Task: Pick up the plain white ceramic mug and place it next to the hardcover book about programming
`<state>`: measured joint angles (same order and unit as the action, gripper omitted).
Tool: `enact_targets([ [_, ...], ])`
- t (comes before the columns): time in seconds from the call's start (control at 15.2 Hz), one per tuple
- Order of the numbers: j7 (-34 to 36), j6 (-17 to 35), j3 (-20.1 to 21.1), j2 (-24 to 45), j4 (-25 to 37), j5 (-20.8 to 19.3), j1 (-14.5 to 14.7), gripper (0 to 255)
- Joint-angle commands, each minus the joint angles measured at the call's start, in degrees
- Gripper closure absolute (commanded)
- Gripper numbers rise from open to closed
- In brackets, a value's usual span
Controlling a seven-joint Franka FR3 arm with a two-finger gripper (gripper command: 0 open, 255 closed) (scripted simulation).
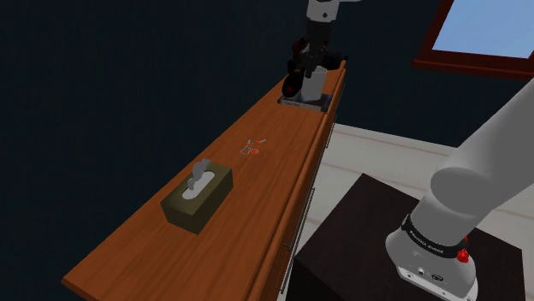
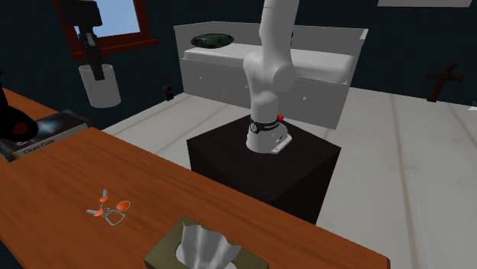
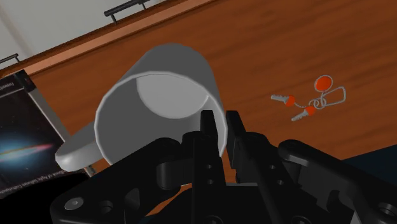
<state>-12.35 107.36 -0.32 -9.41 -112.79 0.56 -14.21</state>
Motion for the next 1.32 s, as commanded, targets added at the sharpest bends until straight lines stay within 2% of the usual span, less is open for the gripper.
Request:
enact_targets([
  [0.0, -2.43, -0.18, -1.37, 2.18, 2.35, -0.03, -0.97, 255],
  [0.73, -15.07, -4.13, -7.57, 18.37, 22.14, 2.28, -7.13, 255],
  [1.25, -15.26, 2.01, -7.49, 18.43, 16.07, 2.36, -7.07, 255],
])
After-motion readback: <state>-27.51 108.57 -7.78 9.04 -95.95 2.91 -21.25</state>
